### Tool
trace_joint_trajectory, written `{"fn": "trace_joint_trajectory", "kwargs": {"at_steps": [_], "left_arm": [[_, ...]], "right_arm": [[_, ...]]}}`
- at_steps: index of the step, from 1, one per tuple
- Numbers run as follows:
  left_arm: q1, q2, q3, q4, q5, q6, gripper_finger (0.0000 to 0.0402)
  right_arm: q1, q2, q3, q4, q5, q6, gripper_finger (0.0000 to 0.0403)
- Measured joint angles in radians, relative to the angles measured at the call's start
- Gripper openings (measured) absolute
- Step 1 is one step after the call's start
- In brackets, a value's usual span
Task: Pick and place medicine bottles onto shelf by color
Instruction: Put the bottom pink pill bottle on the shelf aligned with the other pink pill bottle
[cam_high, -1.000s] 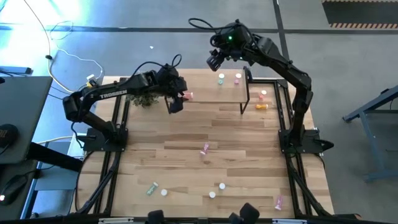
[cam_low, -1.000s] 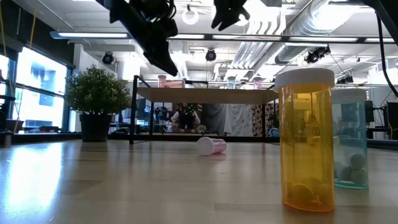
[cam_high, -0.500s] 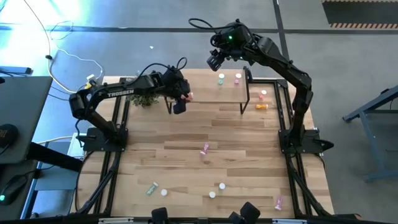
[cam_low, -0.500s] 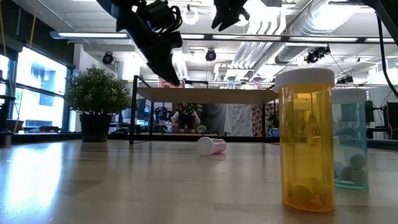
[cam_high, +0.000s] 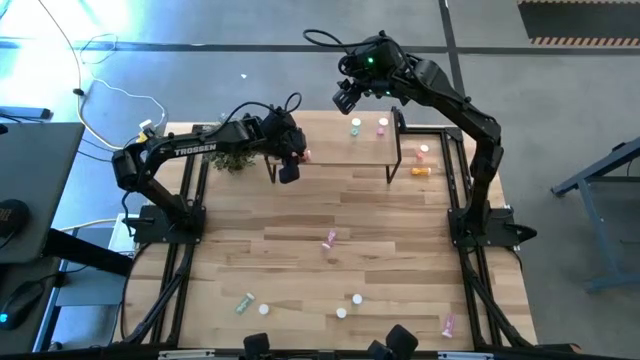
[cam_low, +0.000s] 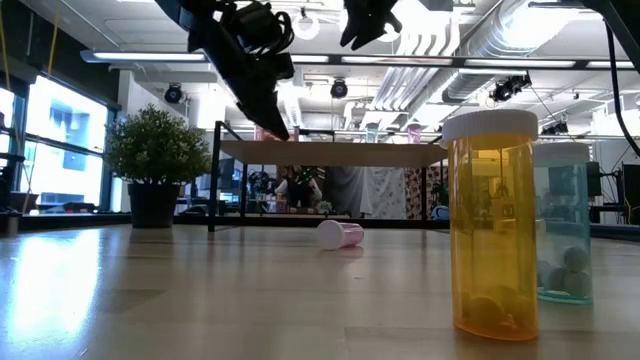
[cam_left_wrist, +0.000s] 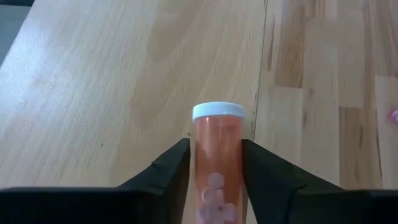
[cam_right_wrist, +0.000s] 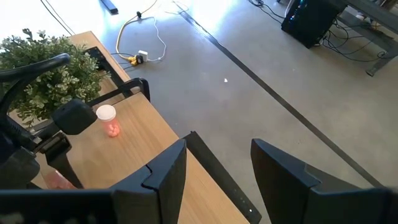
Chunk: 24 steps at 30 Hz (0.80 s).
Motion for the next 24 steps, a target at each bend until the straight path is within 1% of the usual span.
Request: {"fn": "trace_joint_trajectory", "kwargs": {"at_steps": [7, 14, 18, 24], "left_arm": [[0.0, 0.0, 0.0, 0.0, -0.001, -0.004, 0.0103], [0.0, -0.005, -0.001, 0.0, 0.009, -0.046, 0.0103], [0.0, -0.037, -0.001, 0.011, 0.016, -0.084, 0.0103], [-0.002, -0.113, -0.002, 0.096, 0.043, -0.185, 0.0103]], "right_arm": [[0.0, 0.0, 0.0, 0.0, 0.0, 0.0, 0.0172], [0.0, 0.0, 0.0, 0.0, 0.0, 0.0, 0.0172], [0.0, 0.0, 0.0, 0.0, 0.0, -0.009, 0.0172], [0.0, 0.0, 0.0, 0.002, 0.0, -0.027, 0.0172]]}}
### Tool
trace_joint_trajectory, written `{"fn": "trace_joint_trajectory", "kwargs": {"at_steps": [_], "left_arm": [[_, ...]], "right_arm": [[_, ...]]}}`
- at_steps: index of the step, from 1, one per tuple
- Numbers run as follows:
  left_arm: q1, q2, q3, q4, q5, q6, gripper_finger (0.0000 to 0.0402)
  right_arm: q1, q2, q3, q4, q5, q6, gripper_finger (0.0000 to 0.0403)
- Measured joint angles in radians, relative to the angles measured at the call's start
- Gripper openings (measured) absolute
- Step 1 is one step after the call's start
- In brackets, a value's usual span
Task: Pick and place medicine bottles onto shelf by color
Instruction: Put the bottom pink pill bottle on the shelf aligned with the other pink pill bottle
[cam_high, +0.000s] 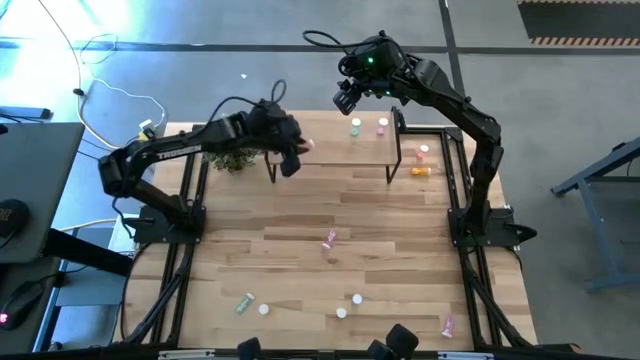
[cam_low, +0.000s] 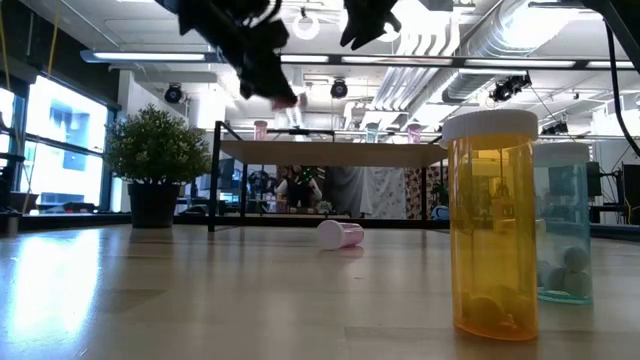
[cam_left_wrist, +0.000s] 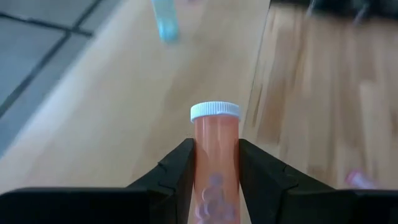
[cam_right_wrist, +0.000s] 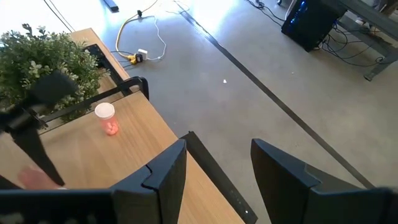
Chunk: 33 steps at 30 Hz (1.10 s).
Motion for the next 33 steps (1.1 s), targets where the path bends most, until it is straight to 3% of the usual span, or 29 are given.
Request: {"fn": "trace_joint_trajectory", "kwargs": {"at_steps": [7, 11, 19, 26, 33], "left_arm": [[-0.034, -0.114, -0.116, 0.201, -0.004, -0.121, 0.0103], [-0.068, -0.179, -0.225, 0.365, -0.056, -0.183, 0.0103], [-0.141, -0.263, -0.432, 0.759, -0.243, -0.273, 0.0103], [-0.205, -0.269, -0.5, 0.882, -0.398, -0.265, 0.0103], [-0.245, -0.269, -0.5, 0.953, -0.53, -0.203, 0.0103]], "right_arm": [[0.0, 0.0, 0.0, 0.0, 0.0, -0.014, 0.0172], [0.0, 0.0, 0.0, 0.001, 0.0, -0.016, 0.0172], [0.0, 0.0, 0.0, 0.018, 0.0, -0.018, 0.0172], [0.0, 0.0, 0.0, 0.027, -0.001, 0.0, 0.0172], [-0.002, 0.0, 0.0, 0.049, -0.227, 0.076, 0.0172]]}}
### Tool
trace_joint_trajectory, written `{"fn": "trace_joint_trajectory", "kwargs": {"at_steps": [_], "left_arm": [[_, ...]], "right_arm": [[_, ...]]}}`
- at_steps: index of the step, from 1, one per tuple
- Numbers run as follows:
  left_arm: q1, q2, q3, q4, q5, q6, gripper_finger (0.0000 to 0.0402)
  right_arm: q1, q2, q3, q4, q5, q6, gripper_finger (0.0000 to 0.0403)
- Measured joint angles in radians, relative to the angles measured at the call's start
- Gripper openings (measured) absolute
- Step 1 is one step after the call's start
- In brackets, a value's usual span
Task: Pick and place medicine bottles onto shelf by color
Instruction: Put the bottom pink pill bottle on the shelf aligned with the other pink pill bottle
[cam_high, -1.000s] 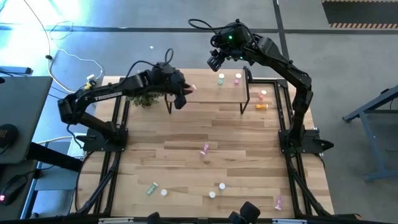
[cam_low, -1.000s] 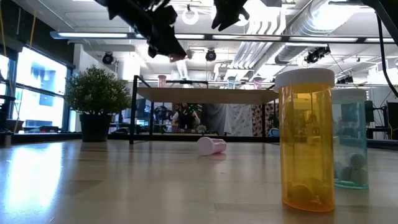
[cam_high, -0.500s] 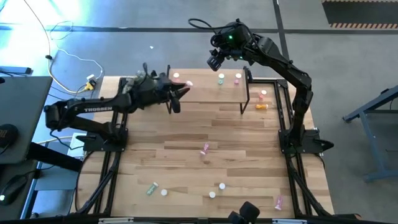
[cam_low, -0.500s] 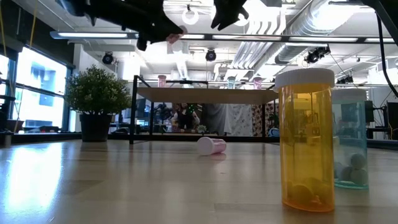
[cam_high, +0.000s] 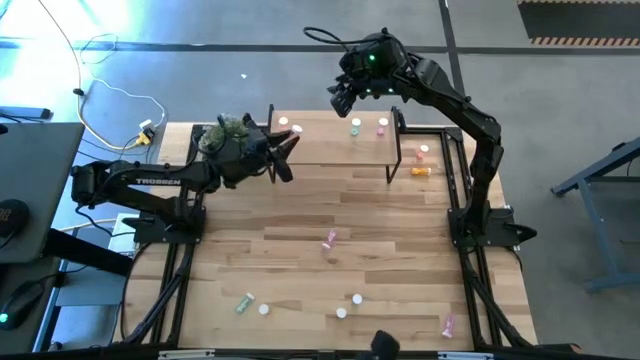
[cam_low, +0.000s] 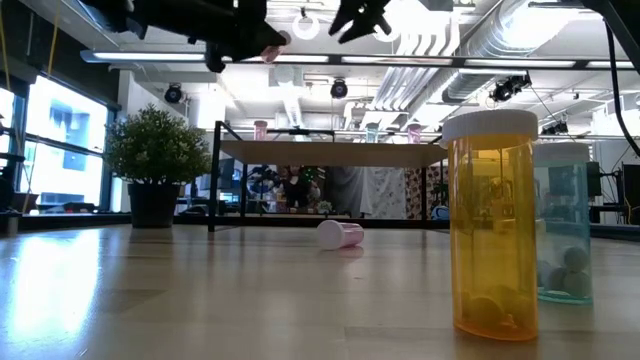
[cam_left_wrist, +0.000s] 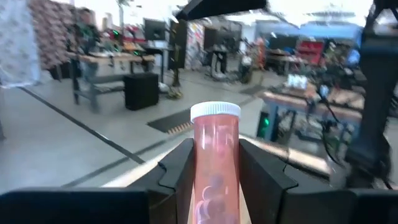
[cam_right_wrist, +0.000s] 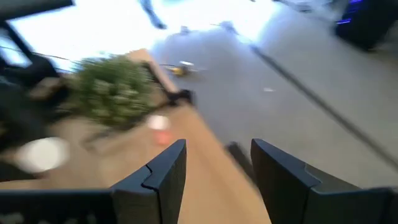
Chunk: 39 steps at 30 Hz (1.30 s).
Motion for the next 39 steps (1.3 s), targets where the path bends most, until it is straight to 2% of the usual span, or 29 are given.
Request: {"fn": "trace_joint_trajectory", "kwargs": {"at_steps": [7, 17, 26, 39], "left_arm": [[0.001, 0.0, 0.0, 0.121, -0.022, 0.049, 0.0103], [0.002, 0.001, 0.0, 0.151, -0.013, 0.12, 0.0103], [0.004, 0.001, 0.0, 0.171, -0.018, 0.142, 0.0103], [0.004, 0.002, 0.001, 0.205, 0.039, 0.149, 0.0103]], "right_arm": [[-0.012, 0.0, 0.0, 0.116, -0.326, 0.115, 0.0172], [-0.01, 0.003, 0.0, 0.199, -0.425, 0.17, 0.0182], [0.014, 0.003, 0.0, 0.268, -0.417, 0.287, 0.0242], [0.128, 0.05, -0.004, 0.211, -0.253, 0.231, 0.0238]]}}
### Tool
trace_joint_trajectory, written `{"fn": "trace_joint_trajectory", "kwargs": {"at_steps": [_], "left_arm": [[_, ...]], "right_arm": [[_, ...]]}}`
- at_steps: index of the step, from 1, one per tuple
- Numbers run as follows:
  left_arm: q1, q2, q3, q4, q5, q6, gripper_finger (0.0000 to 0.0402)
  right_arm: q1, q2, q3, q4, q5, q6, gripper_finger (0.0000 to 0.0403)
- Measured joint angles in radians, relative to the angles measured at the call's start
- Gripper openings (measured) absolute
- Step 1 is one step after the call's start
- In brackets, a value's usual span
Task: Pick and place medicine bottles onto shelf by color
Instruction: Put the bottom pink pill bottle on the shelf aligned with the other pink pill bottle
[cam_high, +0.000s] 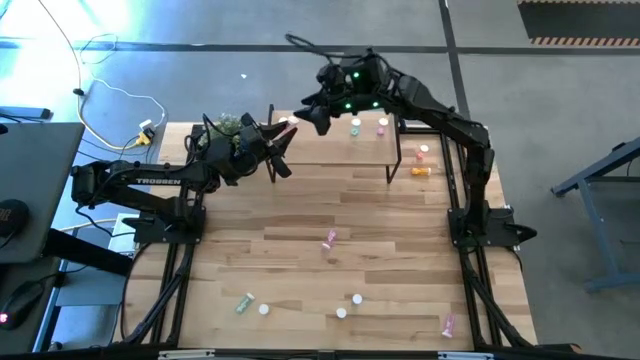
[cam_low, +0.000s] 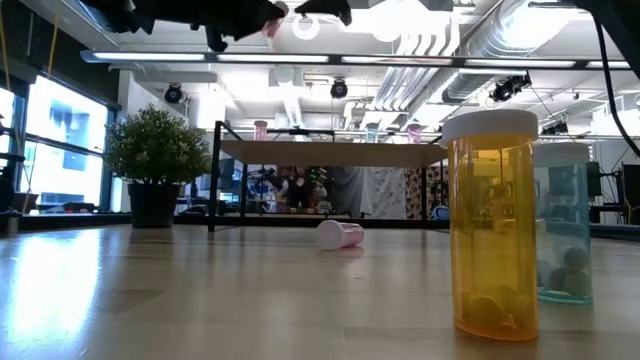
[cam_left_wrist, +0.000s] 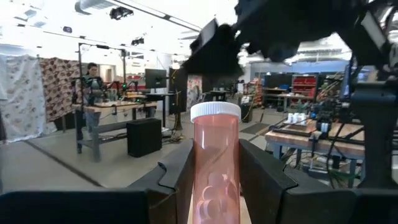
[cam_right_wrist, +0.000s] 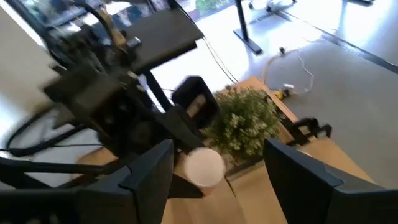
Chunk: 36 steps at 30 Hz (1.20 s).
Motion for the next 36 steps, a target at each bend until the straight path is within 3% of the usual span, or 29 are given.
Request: {"fn": "trace_joint_trajectory", "kwargs": {"at_steps": [22, 36], "left_arm": [[-0.002, 0.0, 0.0, 0.003, 0.02, -0.03, 0.0103], [-0.002, 0.0, 0.0, -0.003, 0.019, -0.026, 0.0103]], "right_arm": [[0.039, 0.067, 0.001, -0.003, 0.008, 0.034, 0.0233], [0.039, 0.072, 0.001, -0.004, -0.006, 0.038, 0.0107]]}}
